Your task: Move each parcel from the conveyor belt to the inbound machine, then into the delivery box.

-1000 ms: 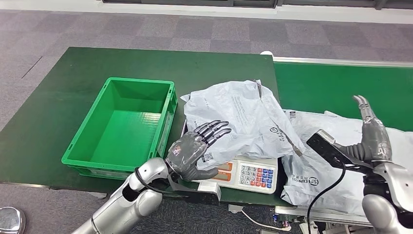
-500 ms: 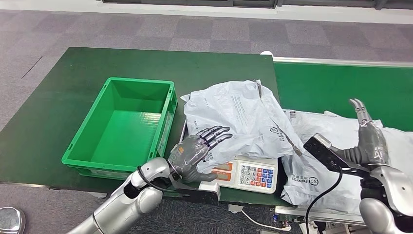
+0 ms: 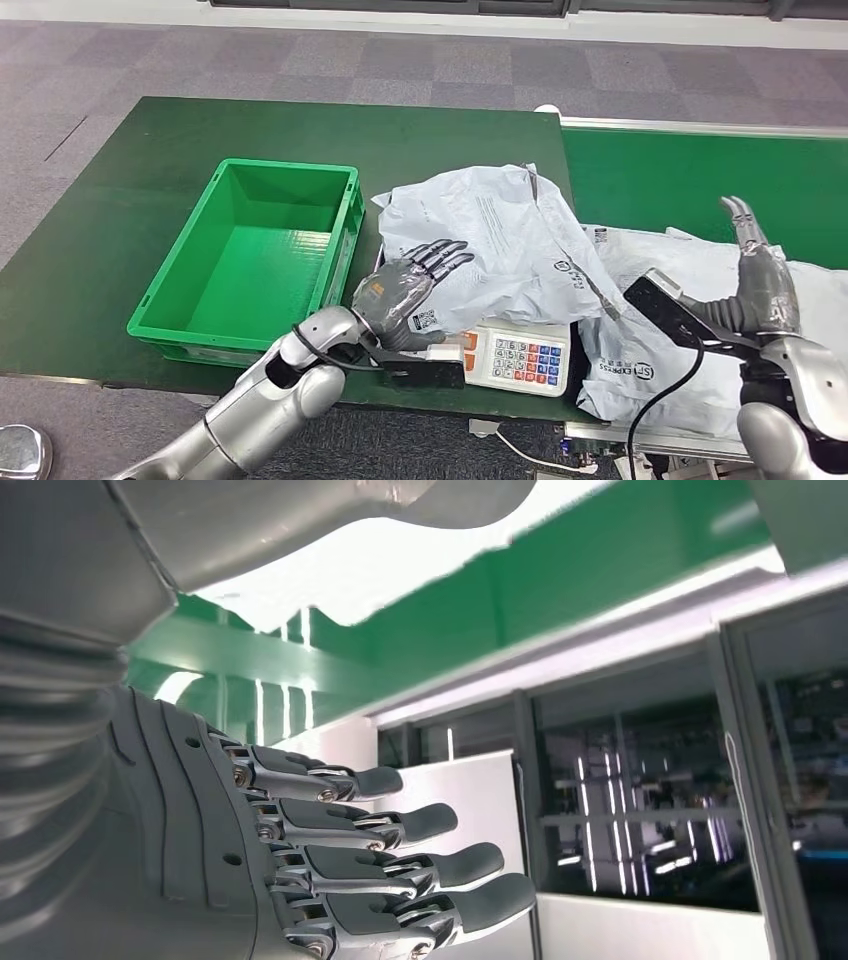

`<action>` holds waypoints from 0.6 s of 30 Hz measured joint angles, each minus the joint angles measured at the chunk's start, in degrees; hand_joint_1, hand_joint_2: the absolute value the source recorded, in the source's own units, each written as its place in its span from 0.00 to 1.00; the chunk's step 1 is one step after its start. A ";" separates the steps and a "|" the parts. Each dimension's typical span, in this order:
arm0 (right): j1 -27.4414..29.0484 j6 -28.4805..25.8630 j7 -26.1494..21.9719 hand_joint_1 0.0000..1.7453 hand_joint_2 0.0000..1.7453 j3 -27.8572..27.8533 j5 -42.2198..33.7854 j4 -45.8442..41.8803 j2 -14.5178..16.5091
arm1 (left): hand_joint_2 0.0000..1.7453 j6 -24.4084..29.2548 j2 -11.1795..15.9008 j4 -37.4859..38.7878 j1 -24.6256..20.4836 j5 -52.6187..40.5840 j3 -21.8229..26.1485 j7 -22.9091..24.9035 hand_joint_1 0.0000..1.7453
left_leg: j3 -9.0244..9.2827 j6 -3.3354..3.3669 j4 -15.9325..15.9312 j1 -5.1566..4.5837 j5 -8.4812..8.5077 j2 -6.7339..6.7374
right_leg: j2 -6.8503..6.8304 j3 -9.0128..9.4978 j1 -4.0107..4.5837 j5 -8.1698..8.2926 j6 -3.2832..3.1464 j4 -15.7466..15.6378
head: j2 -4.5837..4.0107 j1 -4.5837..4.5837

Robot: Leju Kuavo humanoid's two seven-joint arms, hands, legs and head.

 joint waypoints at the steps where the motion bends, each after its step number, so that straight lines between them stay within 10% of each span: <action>1: -0.83 0.05 0.01 0.00 1.00 0.08 0.19 0.17 0.24 | 1.00 -0.76 -0.62 1.12 -0.96 -0.42 -0.21 0.57 0.00 | 0.00 0.00 0.00 0.00 0.02 0.00 | 0.00 0.00 0.00 0.02 -0.01 0.00 | 0.00 0.00; 18: -8.96 -0.79 0.87 0.00 1.00 2.90 3.27 5.89 5.67 | 1.00 -6.53 -7.71 22.01 -11.94 -2.86 -2.89 3.83 0.00 | -0.02 0.00 -0.01 0.02 0.12 -0.01 | -0.01 -0.02 0.03 0.07 -0.04 0.04 | 0.00 0.00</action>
